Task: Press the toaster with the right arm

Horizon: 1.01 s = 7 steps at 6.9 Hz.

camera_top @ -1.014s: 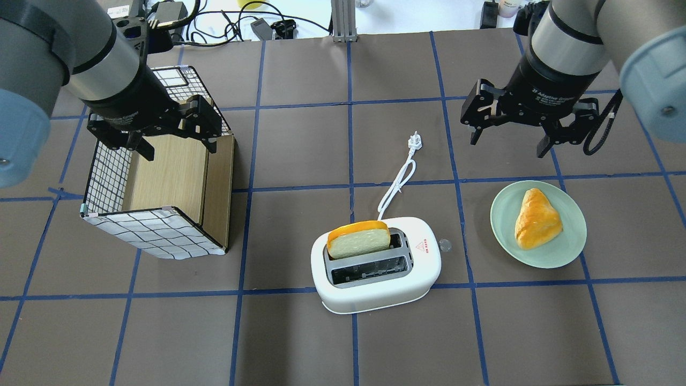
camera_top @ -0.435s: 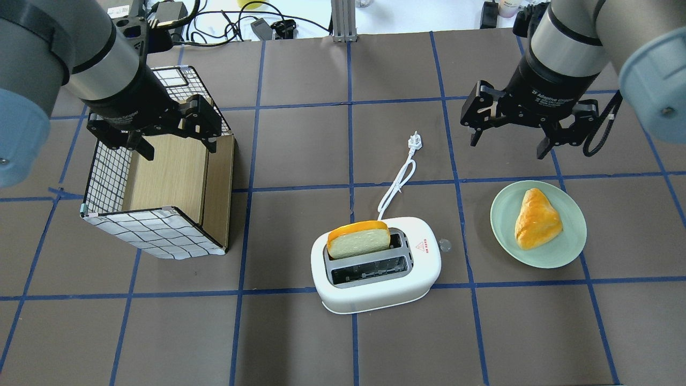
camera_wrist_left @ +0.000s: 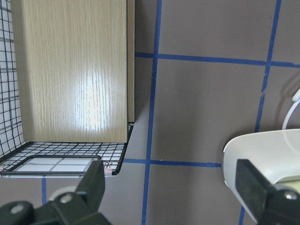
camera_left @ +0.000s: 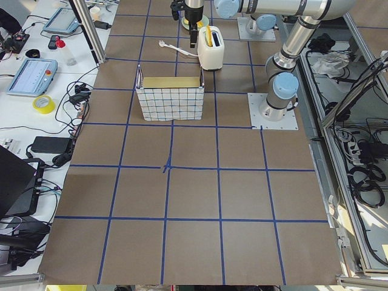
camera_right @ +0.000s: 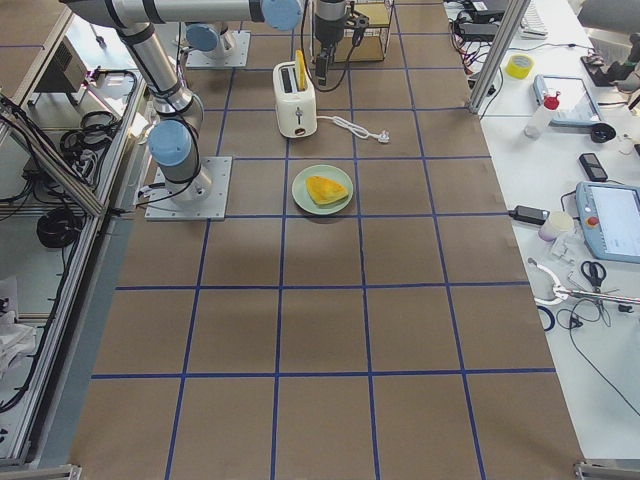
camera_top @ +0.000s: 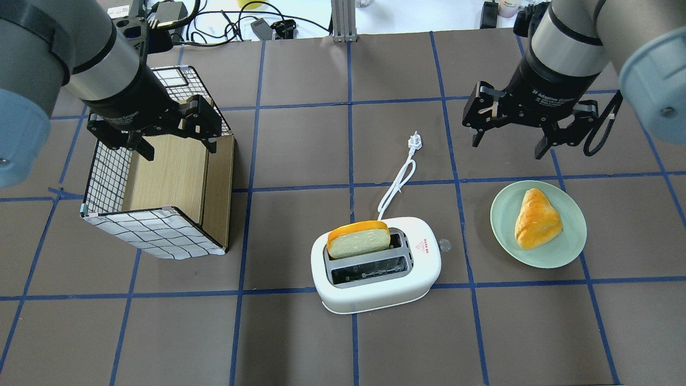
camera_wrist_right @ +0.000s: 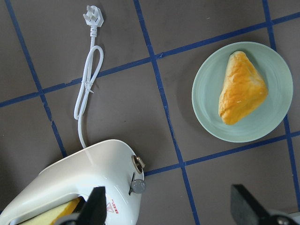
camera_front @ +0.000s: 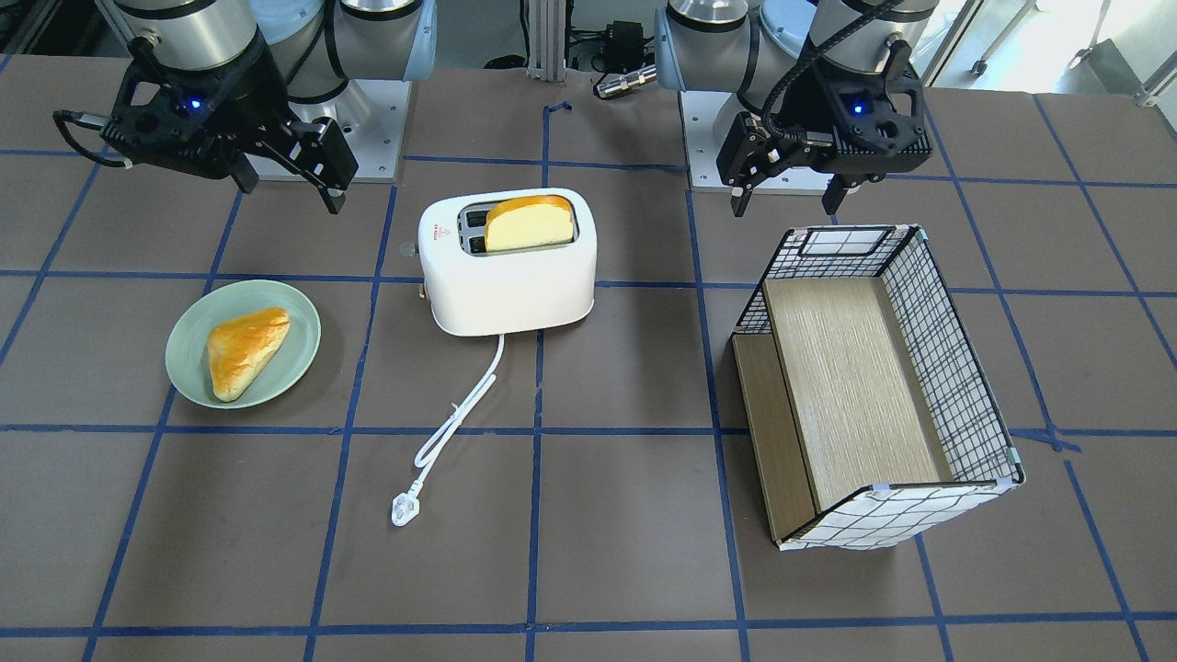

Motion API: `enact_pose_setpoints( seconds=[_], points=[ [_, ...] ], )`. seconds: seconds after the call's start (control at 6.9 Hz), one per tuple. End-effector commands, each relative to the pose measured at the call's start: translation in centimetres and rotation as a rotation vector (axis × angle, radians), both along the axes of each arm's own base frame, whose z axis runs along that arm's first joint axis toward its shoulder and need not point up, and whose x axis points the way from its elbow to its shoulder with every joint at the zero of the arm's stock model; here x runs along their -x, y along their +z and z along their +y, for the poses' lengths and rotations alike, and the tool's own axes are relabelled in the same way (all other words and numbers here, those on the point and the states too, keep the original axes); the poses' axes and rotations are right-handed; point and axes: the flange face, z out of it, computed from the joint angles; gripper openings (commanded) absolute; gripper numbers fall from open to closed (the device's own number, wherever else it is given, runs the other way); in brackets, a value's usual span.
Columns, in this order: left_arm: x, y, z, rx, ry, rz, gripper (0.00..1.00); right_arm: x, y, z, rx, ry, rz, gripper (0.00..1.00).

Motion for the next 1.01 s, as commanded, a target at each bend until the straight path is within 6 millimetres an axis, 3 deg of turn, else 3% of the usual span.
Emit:
enact_pose_setpoints(
  seconds=[0.0, 0.58, 0.87],
  points=[
    [0.0, 0.0, 0.0, 0.000, 0.000, 0.000, 1.00, 0.1, 0.0, -0.1, 0.006, -0.003, 0.000, 0.79],
    [0.0, 0.1, 0.0, 0.001, 0.000, 0.000, 1.00, 0.2, -0.4, -0.5, 0.002, 0.009, -0.011, 0.00],
    [0.0, 0.0, 0.0, 0.000, 0.000, 0.000, 1.00, 0.9, -1.7, -0.6, -0.031, 0.056, -0.022, 0.00]
  ],
)
